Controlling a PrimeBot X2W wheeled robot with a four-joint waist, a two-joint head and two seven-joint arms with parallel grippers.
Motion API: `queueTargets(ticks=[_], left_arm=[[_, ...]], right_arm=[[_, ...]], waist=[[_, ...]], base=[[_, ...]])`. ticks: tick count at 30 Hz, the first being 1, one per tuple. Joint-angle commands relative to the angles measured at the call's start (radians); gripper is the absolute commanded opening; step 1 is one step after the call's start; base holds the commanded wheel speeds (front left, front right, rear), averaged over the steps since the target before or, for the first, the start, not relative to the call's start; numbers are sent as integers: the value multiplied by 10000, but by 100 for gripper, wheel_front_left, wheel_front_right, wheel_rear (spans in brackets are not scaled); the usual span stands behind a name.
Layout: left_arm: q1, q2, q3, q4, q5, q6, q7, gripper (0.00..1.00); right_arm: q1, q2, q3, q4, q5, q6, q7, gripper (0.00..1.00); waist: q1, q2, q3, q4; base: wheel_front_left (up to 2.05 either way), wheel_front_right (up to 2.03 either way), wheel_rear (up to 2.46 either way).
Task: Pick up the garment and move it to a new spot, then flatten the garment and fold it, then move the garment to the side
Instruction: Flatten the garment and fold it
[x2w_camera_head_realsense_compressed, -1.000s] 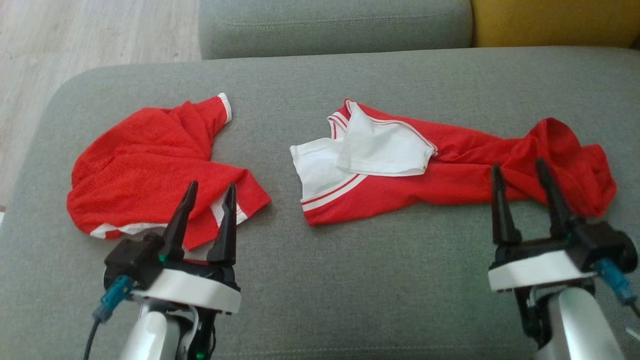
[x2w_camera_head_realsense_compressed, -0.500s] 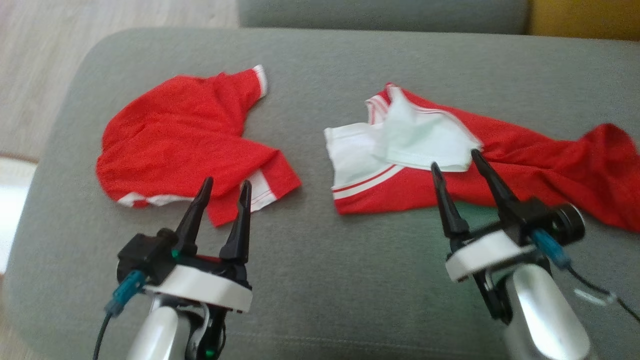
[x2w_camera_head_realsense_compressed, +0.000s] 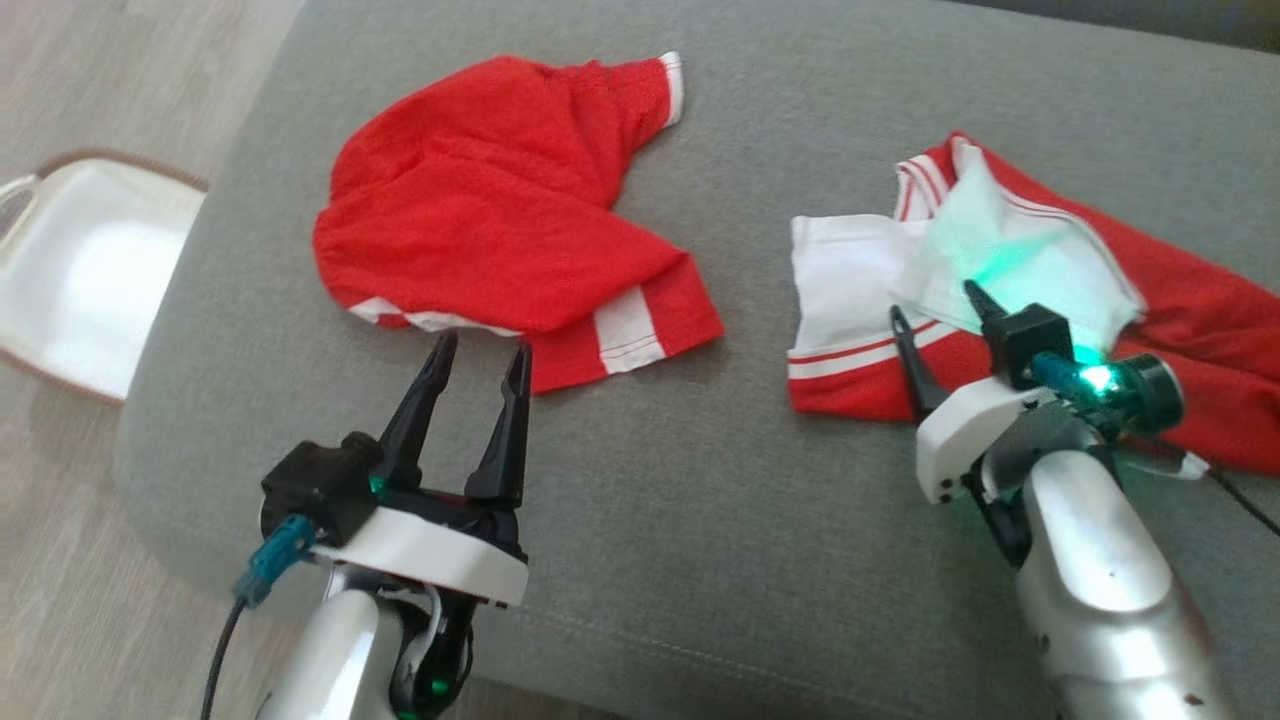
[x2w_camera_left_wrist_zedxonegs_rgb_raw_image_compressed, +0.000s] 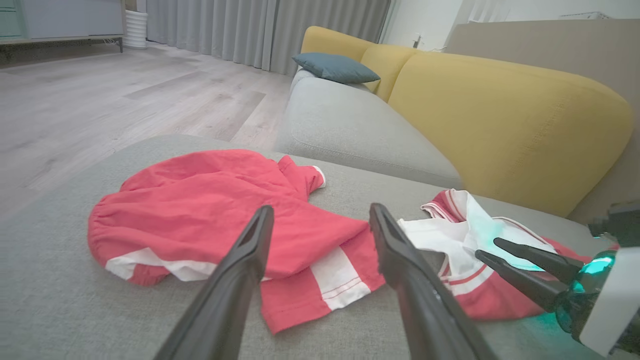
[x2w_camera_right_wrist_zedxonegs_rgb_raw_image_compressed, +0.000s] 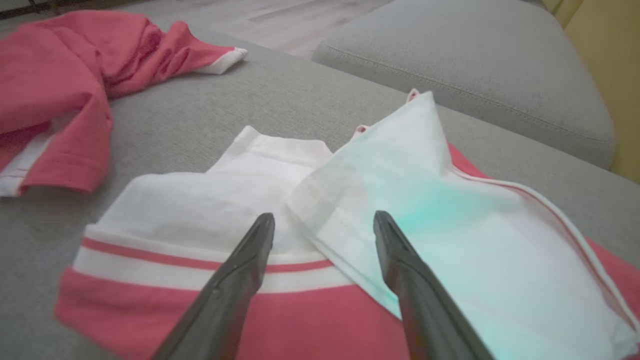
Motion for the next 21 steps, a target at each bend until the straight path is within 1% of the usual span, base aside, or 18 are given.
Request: queueTargets(ticks=[1,7,8,9,15,18,21], left_arm=[[-484,33,249,-297,-79,46,-55,100],[-520,33,206,-298,-116,79,-55,100],[-523,33,206,-297,-117,87,-55,100],[-525,33,211,-294,-116,96,-55,100],[-534,33,259,-215,-77,118,-55,100],[-495,33,284,-190,-70,125,-55,100],[-427,33,301,-198,-77,146,-55,100]], right_arm=[[-437,16,-40,-52,-242,2,8,100],[-770,16,-511,586,-445,2,-150,100],[-824,16,-574,694,-456,2,-185,48],[-876,16,-639,780,-453,2,-246,0],[-1117,16,-667,1036,-196,2,-890,0],[-1196,16,-564,889,53,2,-1195,0],[-1258,16,-604,579,89,2,-1193,0]], waist=[[0,0,194,230],[0,0,282,319],[0,0,290,313],[0,0,294,299],[0,0,135,19],[0,0,-47,-194],[0,0,-234,-412]], base=[[0,0,0],[0,0,0],[0,0,0],[0,0,0],[0,0,0],[0,0,0],[0,0,0]])
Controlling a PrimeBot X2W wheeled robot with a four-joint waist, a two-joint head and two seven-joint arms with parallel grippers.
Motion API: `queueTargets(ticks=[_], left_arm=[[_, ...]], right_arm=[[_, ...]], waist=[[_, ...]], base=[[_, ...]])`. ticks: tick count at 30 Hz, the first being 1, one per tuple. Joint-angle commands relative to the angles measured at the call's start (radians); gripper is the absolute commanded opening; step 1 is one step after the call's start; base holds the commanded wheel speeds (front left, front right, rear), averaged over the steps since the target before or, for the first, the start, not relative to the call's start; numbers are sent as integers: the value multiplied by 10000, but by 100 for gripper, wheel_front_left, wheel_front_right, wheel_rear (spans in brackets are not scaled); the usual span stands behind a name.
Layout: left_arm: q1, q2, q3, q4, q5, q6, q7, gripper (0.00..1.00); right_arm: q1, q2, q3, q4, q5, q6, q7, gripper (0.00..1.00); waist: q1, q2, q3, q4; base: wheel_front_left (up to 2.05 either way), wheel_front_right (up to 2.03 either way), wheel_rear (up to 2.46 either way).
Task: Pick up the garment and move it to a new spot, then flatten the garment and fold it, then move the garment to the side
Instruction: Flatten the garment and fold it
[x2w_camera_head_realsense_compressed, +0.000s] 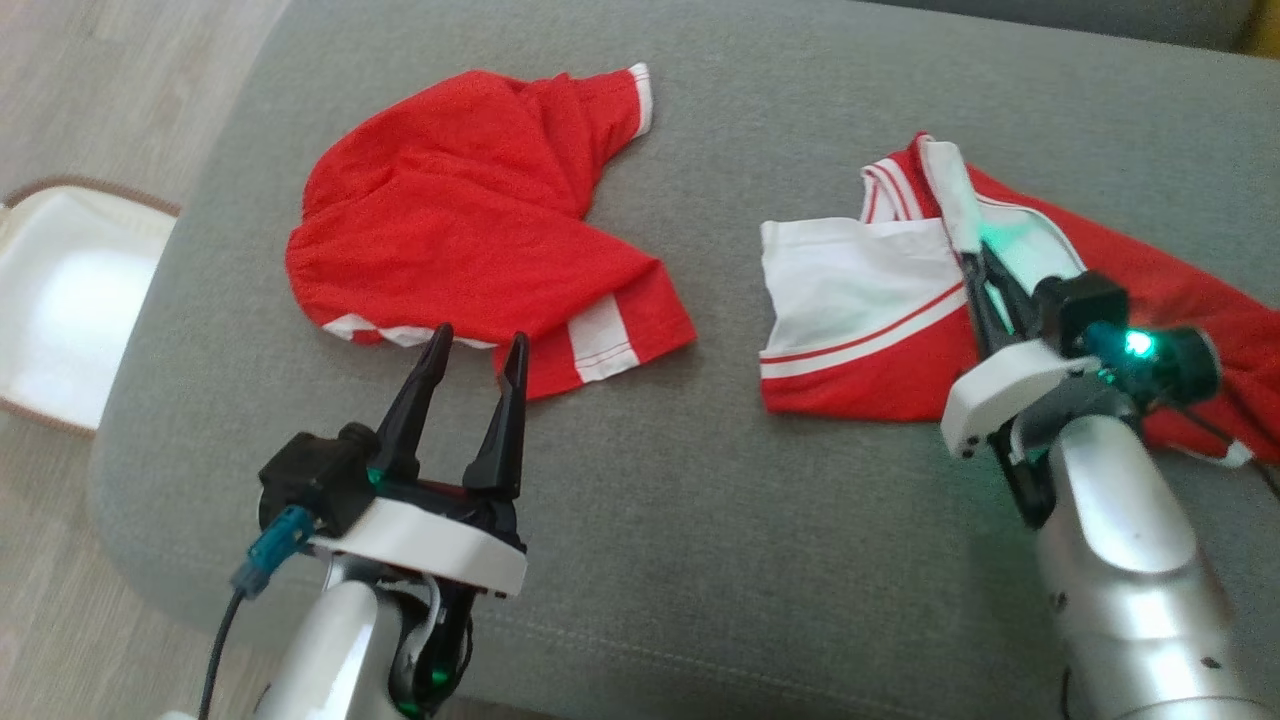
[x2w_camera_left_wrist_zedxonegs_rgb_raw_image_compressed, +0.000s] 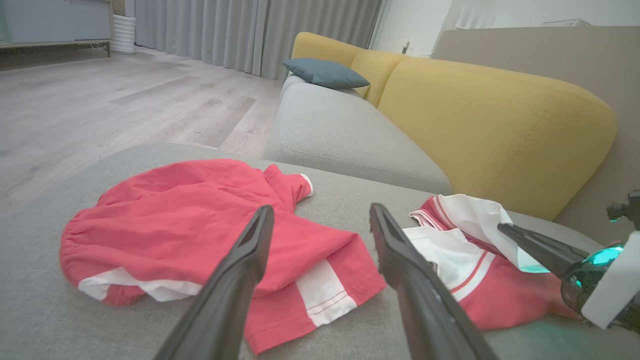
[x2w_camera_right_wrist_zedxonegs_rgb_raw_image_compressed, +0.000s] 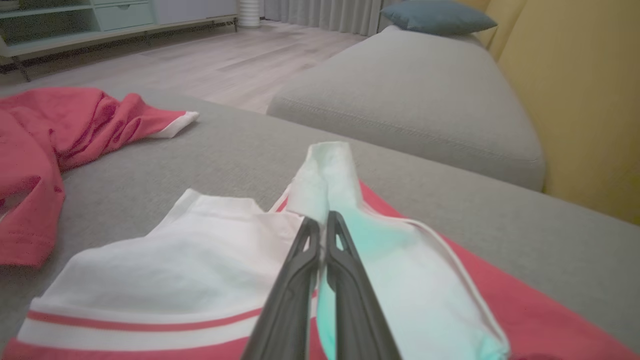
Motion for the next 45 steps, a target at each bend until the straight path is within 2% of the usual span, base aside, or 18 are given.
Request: queueTargets(ticks=[1,5,8,12,13,15,19,23,29,36,45], left_arm=[[-236,35,309,-306,-11,63,-55,100],[-208,35,274,-376,-28,88,-55,100],[-279,35,223,-447,-53,67,-55,100],[-431,35,151,-471,-88,11,-55,100],[-476,35,167,-441,-78,-12,-55,100],[-510,35,164,-367,-67,-47,-55,100],[-571,35,154,-275,-76,-75,-55,100],[-569,35,292,-272,-16,-59,-55,100],[-432,35,547,-327,106,-79,-55,100],[-251,35,950,-532,128,-95,-55,100],[-185,35,1098,-731,-18,-79,-55,100]], right_arm=[[-519,26,135,-448,-84,2,0,0],[-967,-365,-461,-1180,-427,2,588,0],[-1551,-1094,-705,-1523,-551,2,1136,0],[-2516,-2137,-907,-1401,-795,2,1639,0],[-3046,-2476,-1074,-1098,-992,2,1744,100],[-3491,-2689,-1082,-596,-1208,2,1856,100],[-4115,-2607,-1513,16,-1303,2,1432,100],[-4020,-2130,-1588,284,-1561,2,633,100],[-3403,-1276,-1457,348,-1233,2,-400,100],[-1594,-298,-910,-949,-174,2,-920,100],[2044,17,-201,-3975,1303,2,-983,100]], waist=[[0,0,-132,-161],[0,0,-134,-285],[0,0,42,-226],[0,0,382,-33],[0,0,527,22],[0,0,606,62],[0,0,600,39],[0,0,399,-226],[0,0,-118,-804],[0,0,-885,-1712],[0,0,-1275,-2512]], base=[[0,0,0],[0,0,0],[0,0,0],[0,0,0],[0,0,0],[0,0,0],[0,0,0],[0,0,0],[0,0,0],[0,0,0],[0,0,0]])
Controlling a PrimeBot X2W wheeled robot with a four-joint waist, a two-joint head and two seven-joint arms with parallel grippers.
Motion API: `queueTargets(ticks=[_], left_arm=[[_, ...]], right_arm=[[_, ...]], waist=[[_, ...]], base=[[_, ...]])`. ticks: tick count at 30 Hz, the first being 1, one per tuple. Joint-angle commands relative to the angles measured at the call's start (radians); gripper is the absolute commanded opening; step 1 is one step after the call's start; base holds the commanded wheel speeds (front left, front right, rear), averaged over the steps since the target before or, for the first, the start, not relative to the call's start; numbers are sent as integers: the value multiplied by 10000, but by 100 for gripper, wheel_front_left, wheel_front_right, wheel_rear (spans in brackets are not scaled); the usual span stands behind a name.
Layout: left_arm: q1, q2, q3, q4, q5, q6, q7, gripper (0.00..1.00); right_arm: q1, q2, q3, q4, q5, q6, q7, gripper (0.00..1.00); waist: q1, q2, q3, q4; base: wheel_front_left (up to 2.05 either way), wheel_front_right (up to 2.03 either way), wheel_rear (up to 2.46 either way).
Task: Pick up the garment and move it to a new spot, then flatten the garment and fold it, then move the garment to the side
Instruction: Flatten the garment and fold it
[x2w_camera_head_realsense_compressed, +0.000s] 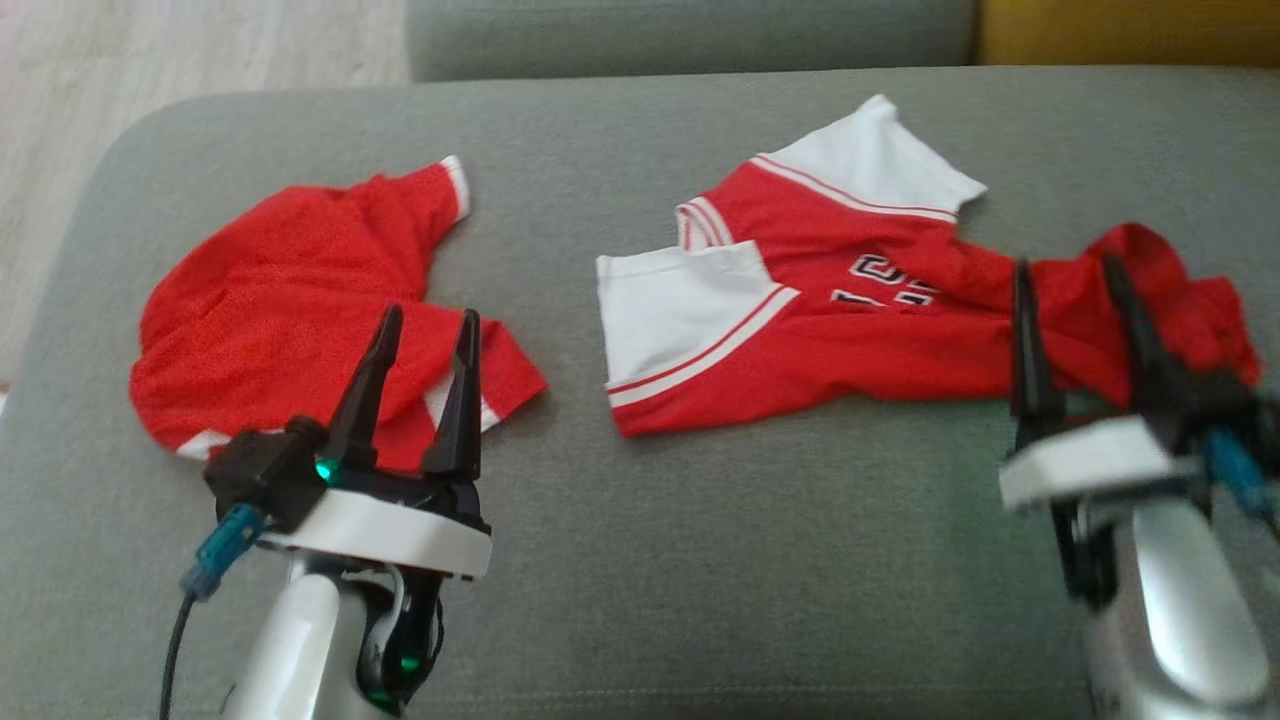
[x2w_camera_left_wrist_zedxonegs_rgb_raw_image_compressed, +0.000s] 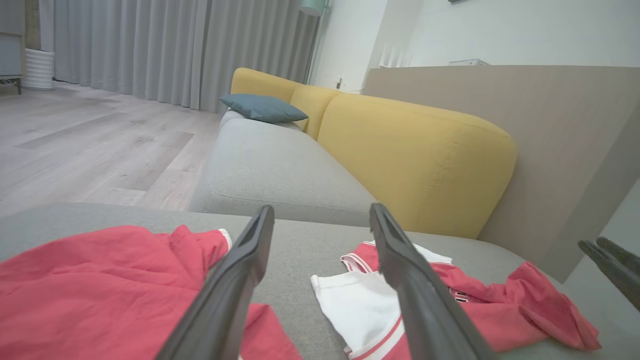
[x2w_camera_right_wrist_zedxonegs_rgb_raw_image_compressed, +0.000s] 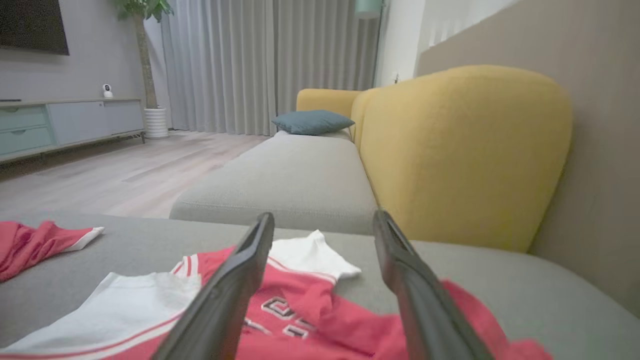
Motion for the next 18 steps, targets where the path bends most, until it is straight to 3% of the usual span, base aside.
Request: queueTargets(ticks=[1,5,12,18], left_arm=[[-234,39,376,-361,-59,-40,-53,100],[-141,39,436,-304,-186,-13,-53,100],[-467,39,484,191,133,-28,-53,100],[-1769,130,163,1787,856,-110,42,100]], right_arm=[[95,134,345,-579,303,2,-100,100],[1088,138,553,-1390,1113,2,-98,100],[1269,139,654,-2102,1273,2,117,100],[1067,140,638,-2429,1286,2,234,100]], waist=[[0,-1,-105,-177],[0,-1,-83,-495],[0,-1,292,-903],[0,-1,975,-1254]], base=[[0,0,0],[0,0,0],[0,0,0],[0,0,0]])
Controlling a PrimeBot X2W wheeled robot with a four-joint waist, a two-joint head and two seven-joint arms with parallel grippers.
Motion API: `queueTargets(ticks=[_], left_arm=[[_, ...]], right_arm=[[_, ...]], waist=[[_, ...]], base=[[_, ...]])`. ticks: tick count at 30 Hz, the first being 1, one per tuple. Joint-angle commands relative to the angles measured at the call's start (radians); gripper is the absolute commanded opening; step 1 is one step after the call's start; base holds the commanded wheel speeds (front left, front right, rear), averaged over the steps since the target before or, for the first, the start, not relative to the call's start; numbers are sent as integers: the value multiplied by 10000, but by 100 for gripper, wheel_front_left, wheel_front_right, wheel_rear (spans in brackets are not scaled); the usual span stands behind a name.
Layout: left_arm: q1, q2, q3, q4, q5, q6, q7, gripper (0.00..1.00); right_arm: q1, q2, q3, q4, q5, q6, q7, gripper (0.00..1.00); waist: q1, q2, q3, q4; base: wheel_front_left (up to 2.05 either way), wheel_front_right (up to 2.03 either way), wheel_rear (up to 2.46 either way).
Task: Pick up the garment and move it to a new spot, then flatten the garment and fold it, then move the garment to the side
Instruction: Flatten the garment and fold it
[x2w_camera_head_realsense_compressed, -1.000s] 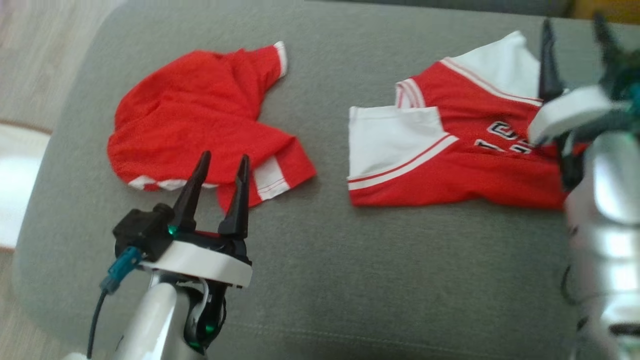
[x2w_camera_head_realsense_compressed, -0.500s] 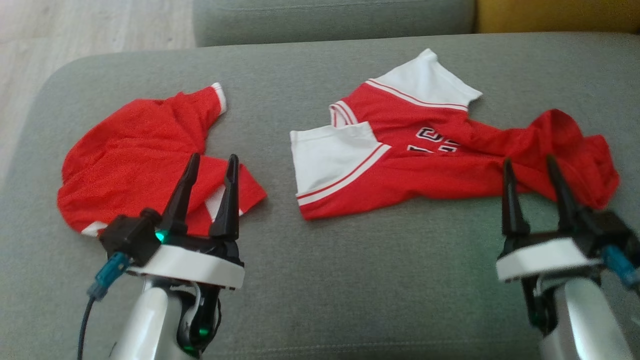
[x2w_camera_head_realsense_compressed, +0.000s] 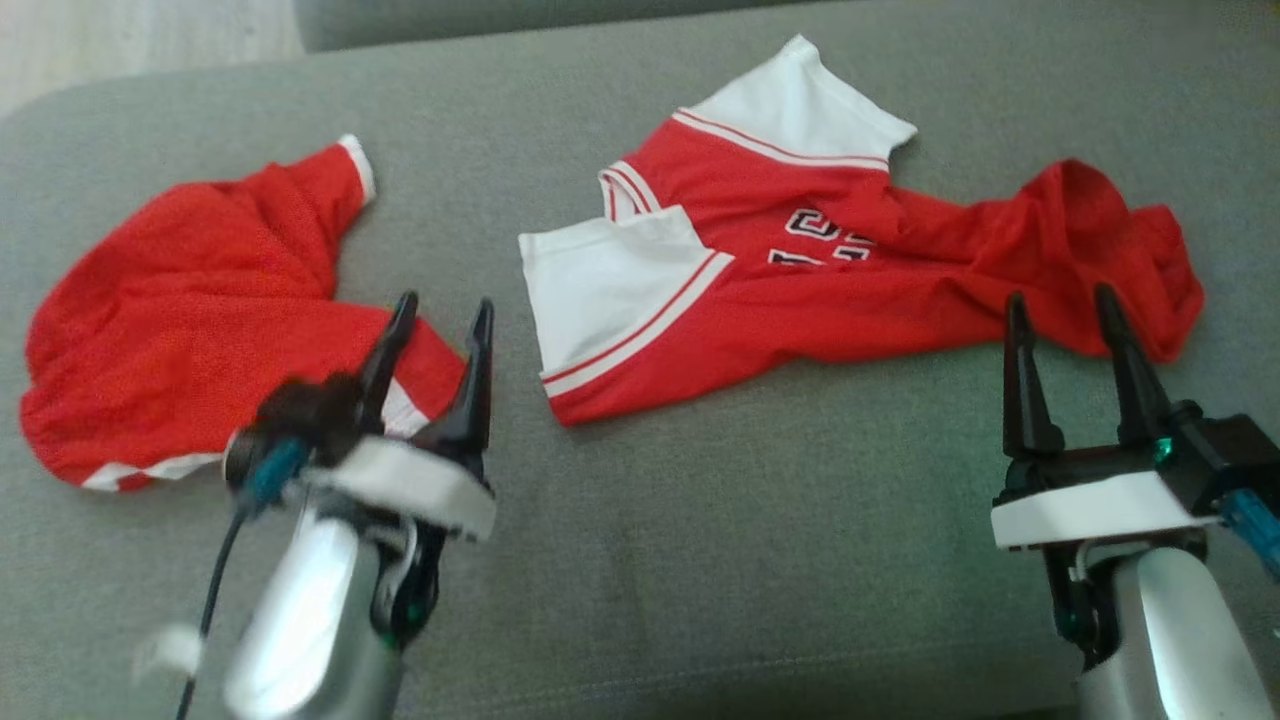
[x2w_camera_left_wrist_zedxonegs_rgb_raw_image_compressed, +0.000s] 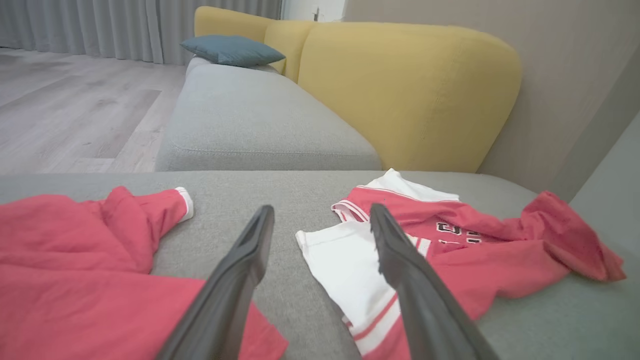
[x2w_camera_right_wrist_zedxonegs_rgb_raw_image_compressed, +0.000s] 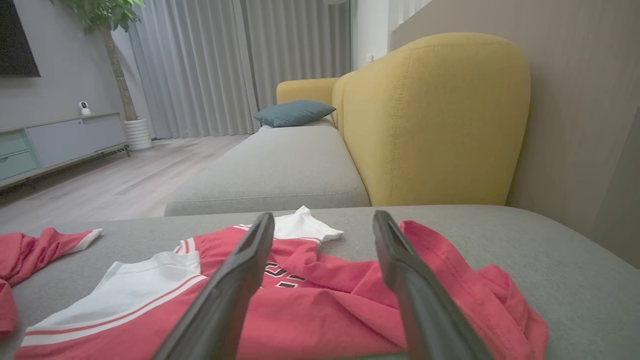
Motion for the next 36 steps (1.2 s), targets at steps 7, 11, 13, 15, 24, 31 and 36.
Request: queueTargets(ticks=[7,11,13,15,24,31,36], left_arm=[[-3197,456,-290,2644,903,17,1309,100],[-3938,611,-365,3627,1076,50,1553,100],[-4329,692,-403,4207,1142,51,1616,100],[-4633,739,-421,4735,1156,47,1668,100],[-5397,818,-681,6318,1125,-169,1520,100],[-5721,602,-1039,7162,872,-415,1493,42],[-5833,491,-1425,7150,382,-498,933,0]], right_arm=[[-760,-25,509,-570,155,2,-38,100],[-855,-25,532,-641,198,2,-68,100],[-890,-24,528,-665,215,2,-87,100],[-901,-24,511,-675,216,2,-102,100],[-944,-24,540,-787,274,2,-153,100],[-967,-24,543,-714,311,2,-184,100],[-1018,-24,344,-566,272,2,-200,100]], waist=[[0,-1,1167,-871],[0,-1,1402,-1080],[0,-1,1502,-1180],[0,-1,1568,-1248],[0,-1,1734,-1387],[0,-1,1851,-1423],[0,-1,1698,-1298]], base=[[0,0,0],[0,0,0],[0,0,0],[0,0,0],[0,0,0],[0,0,0],[0,0,0]])
